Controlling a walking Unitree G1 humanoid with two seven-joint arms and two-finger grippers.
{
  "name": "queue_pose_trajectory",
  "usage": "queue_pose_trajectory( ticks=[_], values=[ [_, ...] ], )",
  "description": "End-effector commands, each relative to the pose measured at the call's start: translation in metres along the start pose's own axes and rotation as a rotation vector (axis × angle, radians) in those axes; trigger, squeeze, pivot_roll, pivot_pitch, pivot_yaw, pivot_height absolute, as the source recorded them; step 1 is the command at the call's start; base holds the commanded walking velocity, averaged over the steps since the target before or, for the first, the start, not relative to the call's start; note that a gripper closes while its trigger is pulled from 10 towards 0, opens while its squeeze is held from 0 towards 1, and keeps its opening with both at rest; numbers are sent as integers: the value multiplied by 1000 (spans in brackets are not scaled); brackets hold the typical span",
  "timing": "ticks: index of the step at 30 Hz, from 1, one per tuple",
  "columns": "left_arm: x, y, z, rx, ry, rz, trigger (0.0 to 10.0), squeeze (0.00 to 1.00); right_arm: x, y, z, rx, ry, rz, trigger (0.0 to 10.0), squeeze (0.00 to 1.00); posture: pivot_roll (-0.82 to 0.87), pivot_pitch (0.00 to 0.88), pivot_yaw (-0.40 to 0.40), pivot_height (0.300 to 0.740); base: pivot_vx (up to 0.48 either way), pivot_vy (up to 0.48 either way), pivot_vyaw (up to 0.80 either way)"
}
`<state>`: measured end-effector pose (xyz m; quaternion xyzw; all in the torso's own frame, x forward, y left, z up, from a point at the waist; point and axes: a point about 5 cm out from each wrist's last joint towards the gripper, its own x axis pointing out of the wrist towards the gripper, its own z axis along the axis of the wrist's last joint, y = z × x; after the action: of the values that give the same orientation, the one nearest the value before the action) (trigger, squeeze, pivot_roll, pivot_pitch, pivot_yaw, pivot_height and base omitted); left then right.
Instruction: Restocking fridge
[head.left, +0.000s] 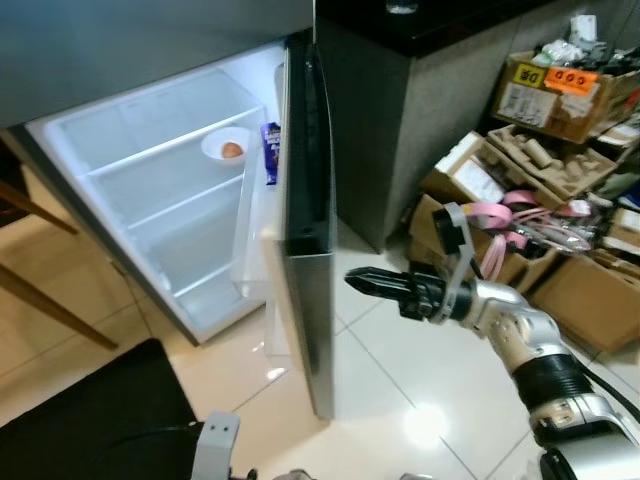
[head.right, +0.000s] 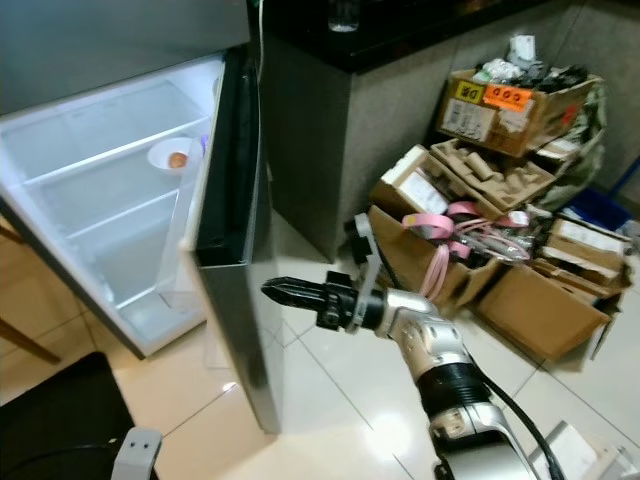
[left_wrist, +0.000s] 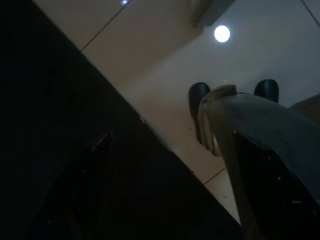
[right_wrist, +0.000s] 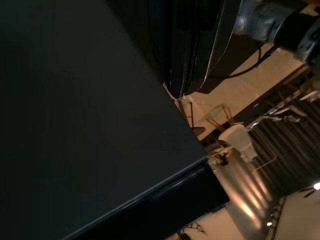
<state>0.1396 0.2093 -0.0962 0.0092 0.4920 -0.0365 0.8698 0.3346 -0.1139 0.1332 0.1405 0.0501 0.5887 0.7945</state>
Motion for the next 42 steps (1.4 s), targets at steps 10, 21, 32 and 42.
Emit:
queue_pose_trajectory(
  ticks=[10,21,32,42],
  values=[
    [-3,5,-10,-1,39,10,10000,0,-62,-38,-34,-29,82,-738,10000,0,-8,94,21,740,0,0,0],
    [-1,-1,-7,-13,30,0,10000,0,-122,-11,-138,251,318,-1047,10000,0,-11,85,10,740,0,0,172],
    [0,-2,-3,-6,21,2,10000,0,-181,50,-213,485,533,-1280,10000,0,-13,83,9,740,0,0,732],
    [2,-4,2,13,4,-6,10000,0,-193,59,-220,513,540,-1338,10000,0,-21,84,16,740,0,0,731]
  ],
)
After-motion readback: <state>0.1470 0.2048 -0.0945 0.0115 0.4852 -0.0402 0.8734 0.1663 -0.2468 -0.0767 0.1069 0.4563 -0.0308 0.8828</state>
